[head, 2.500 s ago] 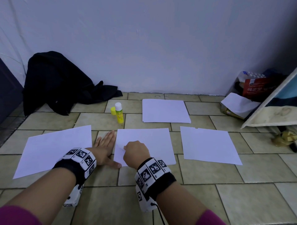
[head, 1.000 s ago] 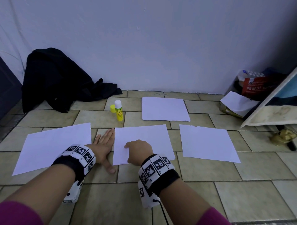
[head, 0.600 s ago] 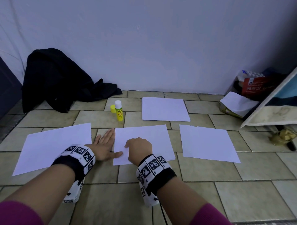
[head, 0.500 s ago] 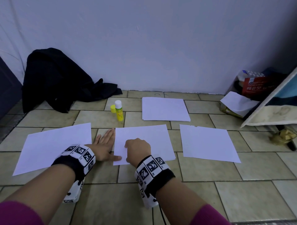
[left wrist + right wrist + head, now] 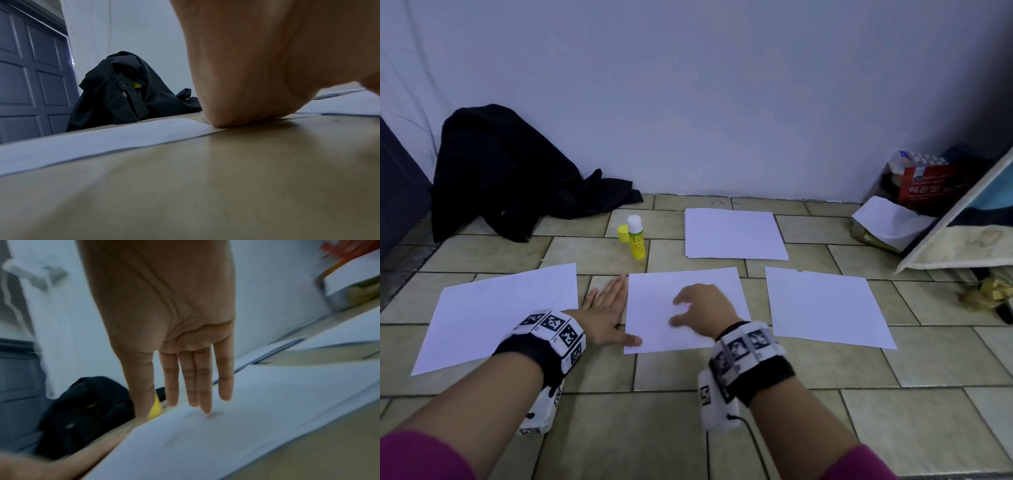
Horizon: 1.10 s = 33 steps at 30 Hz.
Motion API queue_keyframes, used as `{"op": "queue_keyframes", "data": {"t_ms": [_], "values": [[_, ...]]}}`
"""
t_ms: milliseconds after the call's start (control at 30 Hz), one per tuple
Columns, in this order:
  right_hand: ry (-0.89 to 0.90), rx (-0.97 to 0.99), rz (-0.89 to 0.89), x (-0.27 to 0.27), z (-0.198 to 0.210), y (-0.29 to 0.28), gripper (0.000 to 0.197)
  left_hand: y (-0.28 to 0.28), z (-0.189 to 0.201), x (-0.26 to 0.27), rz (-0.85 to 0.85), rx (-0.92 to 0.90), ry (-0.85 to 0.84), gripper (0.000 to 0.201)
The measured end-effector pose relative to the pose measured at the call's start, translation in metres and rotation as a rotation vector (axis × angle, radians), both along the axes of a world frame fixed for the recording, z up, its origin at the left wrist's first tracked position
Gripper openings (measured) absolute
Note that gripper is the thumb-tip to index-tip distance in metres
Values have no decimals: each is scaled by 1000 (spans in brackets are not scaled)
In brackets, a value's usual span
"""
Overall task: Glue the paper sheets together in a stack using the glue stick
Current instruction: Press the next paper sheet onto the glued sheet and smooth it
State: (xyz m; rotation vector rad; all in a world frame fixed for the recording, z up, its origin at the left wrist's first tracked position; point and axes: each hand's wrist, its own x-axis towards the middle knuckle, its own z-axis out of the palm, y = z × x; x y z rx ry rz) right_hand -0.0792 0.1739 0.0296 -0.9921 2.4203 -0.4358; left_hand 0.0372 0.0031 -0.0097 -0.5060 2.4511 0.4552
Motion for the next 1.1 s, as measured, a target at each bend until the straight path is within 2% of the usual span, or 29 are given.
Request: {"op": "queue_keyframes", "data": {"t_ms": [100,200,433,600,733,867,1000,1100], "values": [[54,16,-260,-34,-4,29,37,0,0,-1,6,19,-1,126],[54,147,-376,-50,-12,46,41,1,2,-2,10,20,-16,124],[-80,45,-469,-54,-24,52,45,3,4,-2,27,22,2,127],[-236,-90,-480,-60,-16,63,21,2,3,-3,15,9,-3,140],[-389,-256,-570,-60,-13,67,16,2,3,-3,15,6,-10,139],[-413,-248,-579,-59,-15,71,39,3,2,-2,20,0,-24,127],[-350,-344,-635,-57,-19,73,35,4,4,-2,23,-6,-25,125],[-354,-373,-606,-57,-17,74,27,6,5,-1,23,-1,-16,120]]}}
